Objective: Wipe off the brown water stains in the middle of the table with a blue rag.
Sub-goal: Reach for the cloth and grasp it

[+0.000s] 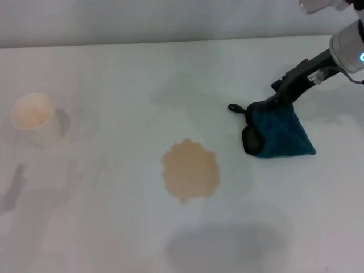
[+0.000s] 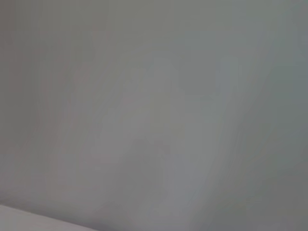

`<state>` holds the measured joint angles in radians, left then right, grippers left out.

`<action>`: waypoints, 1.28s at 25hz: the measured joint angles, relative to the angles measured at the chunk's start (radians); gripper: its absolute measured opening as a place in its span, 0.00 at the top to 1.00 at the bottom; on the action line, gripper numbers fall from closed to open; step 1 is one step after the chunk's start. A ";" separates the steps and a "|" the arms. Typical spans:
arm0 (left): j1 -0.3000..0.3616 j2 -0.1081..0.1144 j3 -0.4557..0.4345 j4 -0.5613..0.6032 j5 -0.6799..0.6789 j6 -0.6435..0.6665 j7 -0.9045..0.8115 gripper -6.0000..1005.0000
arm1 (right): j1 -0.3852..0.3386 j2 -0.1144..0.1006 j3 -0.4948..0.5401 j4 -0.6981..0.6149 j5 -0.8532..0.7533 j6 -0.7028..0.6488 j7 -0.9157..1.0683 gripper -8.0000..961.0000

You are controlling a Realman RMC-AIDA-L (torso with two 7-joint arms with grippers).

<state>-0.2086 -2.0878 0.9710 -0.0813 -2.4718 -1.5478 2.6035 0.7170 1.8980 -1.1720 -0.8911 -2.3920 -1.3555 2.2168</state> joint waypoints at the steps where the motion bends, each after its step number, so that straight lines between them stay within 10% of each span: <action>1: 0.000 0.000 0.000 0.000 0.001 -0.002 -0.007 0.11 | 0.004 0.005 -0.002 0.000 -0.021 -0.004 0.000 0.15; 14: -0.013 0.003 0.008 0.010 0.007 -0.018 -0.107 0.11 | 0.015 0.110 -0.013 -0.045 -0.281 0.017 0.027 0.15; 32: -0.041 -0.001 0.008 0.000 0.008 -0.023 -0.120 0.11 | 0.026 0.115 -0.085 0.007 -0.311 0.058 0.067 0.15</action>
<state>-0.2498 -2.0883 0.9792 -0.0812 -2.4634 -1.5706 2.4840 0.7433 2.0135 -1.2569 -0.8841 -2.7035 -1.2973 2.2836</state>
